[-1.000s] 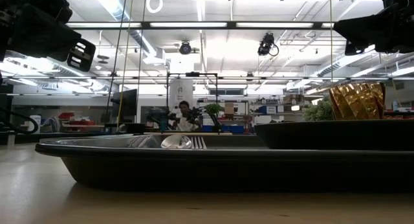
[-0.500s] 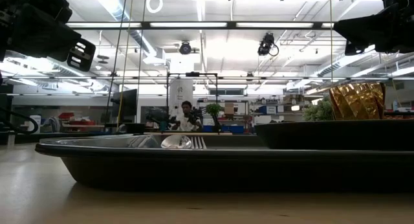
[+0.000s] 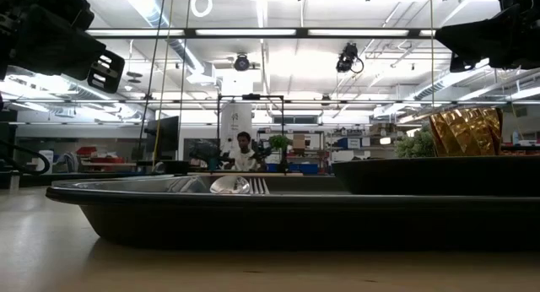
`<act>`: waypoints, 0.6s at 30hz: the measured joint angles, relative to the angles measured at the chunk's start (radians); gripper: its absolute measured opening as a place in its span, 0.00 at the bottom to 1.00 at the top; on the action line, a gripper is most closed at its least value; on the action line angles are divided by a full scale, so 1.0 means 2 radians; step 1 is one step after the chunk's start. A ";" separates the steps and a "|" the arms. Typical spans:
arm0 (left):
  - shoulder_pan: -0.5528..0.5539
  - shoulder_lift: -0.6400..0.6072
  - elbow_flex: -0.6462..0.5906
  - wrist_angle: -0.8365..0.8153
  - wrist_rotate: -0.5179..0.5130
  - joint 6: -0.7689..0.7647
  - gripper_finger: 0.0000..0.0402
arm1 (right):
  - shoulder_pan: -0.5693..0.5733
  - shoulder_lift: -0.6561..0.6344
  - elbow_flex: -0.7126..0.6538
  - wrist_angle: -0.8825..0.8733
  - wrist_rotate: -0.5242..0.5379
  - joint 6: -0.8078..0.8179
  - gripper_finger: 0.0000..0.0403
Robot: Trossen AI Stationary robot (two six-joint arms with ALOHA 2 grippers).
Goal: Pick and place plate/cup/fork/spoon on tray
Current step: Return to Home Position
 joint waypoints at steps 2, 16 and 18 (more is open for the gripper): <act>0.000 0.000 0.000 0.000 0.000 0.000 0.06 | 0.000 0.000 0.000 0.000 0.000 0.000 0.11; 0.000 0.000 0.000 0.000 0.000 0.000 0.05 | 0.000 0.000 0.000 0.000 0.000 0.000 0.11; 0.000 0.000 0.000 0.000 0.000 0.000 0.05 | 0.000 0.000 0.000 0.000 0.000 0.000 0.11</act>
